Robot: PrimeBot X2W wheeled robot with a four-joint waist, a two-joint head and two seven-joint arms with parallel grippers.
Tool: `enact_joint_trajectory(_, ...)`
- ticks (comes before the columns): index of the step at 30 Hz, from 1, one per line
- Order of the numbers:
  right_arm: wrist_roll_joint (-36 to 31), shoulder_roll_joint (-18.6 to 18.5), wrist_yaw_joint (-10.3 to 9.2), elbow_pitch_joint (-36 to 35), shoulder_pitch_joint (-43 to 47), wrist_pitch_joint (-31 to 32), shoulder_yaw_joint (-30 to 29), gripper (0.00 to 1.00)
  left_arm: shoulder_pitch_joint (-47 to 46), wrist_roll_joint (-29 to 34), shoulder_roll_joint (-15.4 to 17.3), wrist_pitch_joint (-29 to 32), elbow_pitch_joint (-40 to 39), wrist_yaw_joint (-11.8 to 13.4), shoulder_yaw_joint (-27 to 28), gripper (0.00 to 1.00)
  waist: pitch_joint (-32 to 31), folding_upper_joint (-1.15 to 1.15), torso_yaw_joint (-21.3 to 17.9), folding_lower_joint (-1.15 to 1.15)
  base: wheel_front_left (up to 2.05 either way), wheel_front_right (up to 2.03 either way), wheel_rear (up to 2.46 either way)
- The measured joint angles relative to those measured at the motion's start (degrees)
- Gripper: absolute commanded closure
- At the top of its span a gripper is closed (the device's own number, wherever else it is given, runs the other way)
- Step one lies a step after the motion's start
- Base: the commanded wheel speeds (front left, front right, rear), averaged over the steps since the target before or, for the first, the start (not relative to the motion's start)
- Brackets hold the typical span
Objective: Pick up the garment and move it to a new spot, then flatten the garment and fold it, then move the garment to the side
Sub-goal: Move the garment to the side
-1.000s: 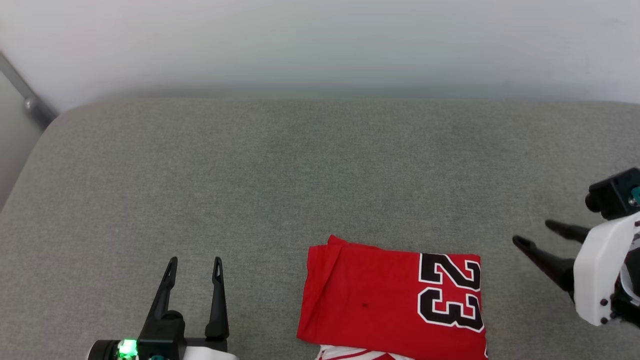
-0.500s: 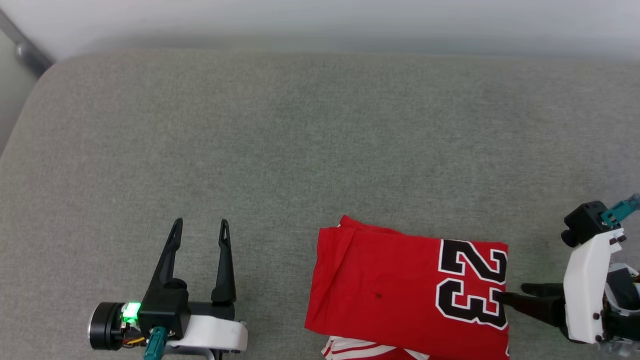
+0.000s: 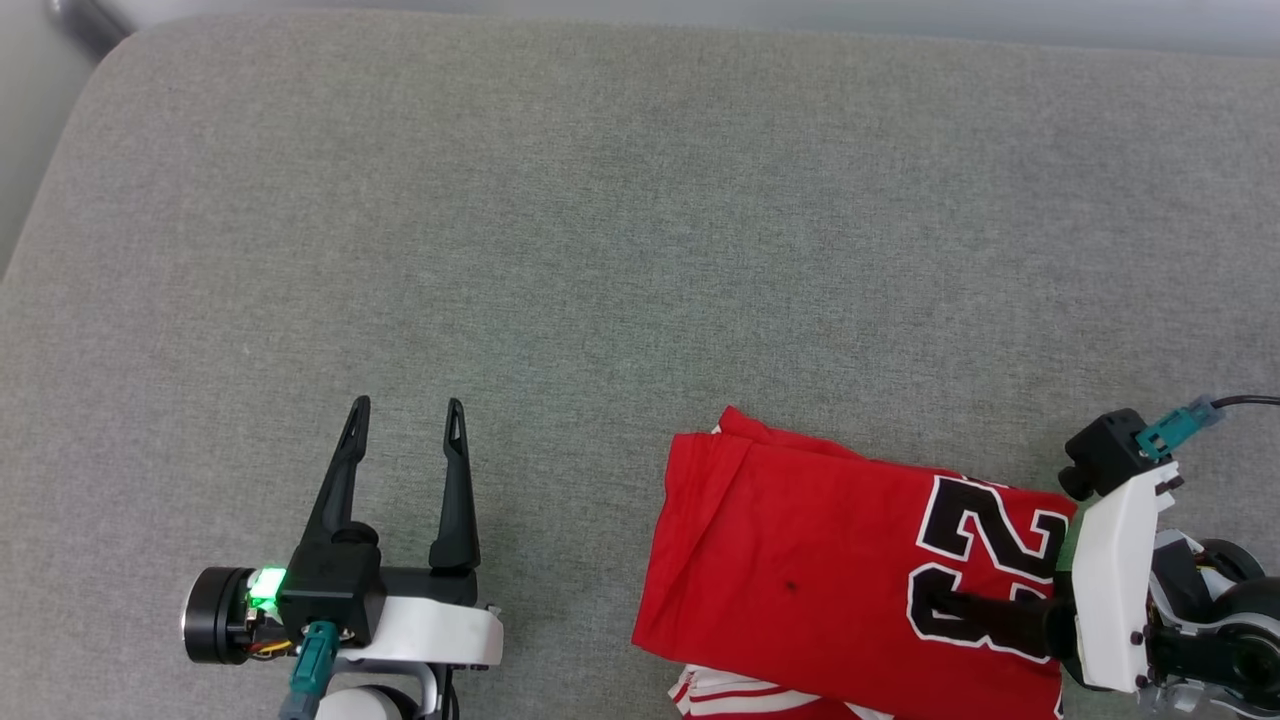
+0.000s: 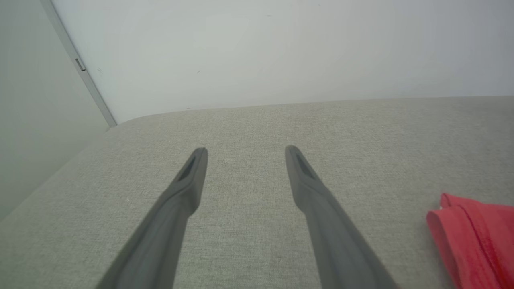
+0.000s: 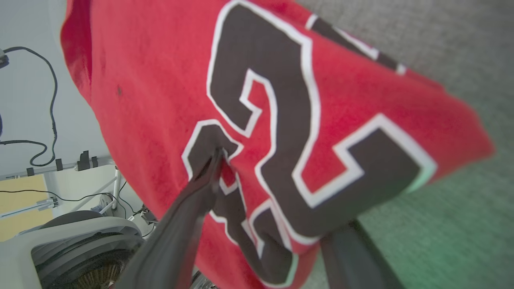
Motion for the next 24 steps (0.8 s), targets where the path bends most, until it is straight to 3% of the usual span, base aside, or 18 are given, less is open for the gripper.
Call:
enact_joint_trajectory(1,0.01,-0.31,0.01,0.09,-0.09,-0.79,0.48,1.00,-0.05,-0.05,0.00,0.00,0.05,0.02,-0.03,0.00,-0.05,0.00,0.05,0.00,0.00,0.00,0.00)
enact_joint_trajectory(12,1.48,-5.12,-0.02,-1.12,-3.14,-6.48,5.23,1.00,1.86,-0.05,-0.13,0.00,0.47,0.48,0.69,0.00,-3.62,0.00,-2.03,0.00,0.00,0.00,0.00)
enact_joint_trajectory(24,-1.11,-16.33,-0.03,-3.59,-8.15,-4.59,5.19,1.00,4.56,0.29,0.69,0.00,-1.42,0.45,3.25,0.00,-5.18,0.00,-12.91,0.00,0.00,0.00,0.00)
